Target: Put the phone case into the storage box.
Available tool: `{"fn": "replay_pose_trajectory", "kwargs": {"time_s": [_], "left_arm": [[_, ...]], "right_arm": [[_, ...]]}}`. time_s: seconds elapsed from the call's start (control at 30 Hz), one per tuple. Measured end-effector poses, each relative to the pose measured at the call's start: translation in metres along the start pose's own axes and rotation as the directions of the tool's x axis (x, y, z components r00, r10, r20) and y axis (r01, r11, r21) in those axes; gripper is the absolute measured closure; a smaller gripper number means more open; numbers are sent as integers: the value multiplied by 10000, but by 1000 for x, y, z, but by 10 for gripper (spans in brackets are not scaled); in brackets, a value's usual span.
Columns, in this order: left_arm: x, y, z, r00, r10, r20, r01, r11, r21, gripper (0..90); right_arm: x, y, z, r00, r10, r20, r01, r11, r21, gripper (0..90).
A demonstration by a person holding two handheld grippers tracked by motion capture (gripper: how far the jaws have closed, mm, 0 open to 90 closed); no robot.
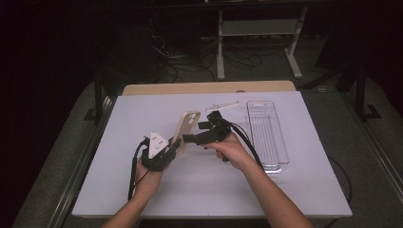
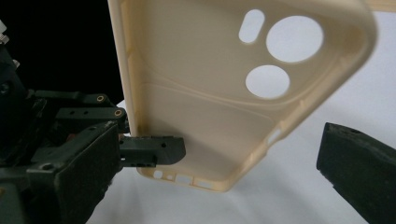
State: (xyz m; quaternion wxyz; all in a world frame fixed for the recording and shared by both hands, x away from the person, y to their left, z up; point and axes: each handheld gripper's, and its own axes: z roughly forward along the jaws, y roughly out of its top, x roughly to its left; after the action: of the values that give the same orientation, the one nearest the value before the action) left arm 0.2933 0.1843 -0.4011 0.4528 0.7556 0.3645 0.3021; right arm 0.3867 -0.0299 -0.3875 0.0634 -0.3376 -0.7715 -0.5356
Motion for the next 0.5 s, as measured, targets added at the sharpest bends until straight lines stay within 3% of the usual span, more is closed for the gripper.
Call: {"fn": "replay_pose_trajectory", "kwargs": {"time_s": [0.5], "left_arm": [[-13, 0, 3, 9992, 261, 296, -262, 9997, 8, 790]], "right_arm": [[0, -2, 9, 9983, 516, -253, -525, 9980, -348, 0]]}}
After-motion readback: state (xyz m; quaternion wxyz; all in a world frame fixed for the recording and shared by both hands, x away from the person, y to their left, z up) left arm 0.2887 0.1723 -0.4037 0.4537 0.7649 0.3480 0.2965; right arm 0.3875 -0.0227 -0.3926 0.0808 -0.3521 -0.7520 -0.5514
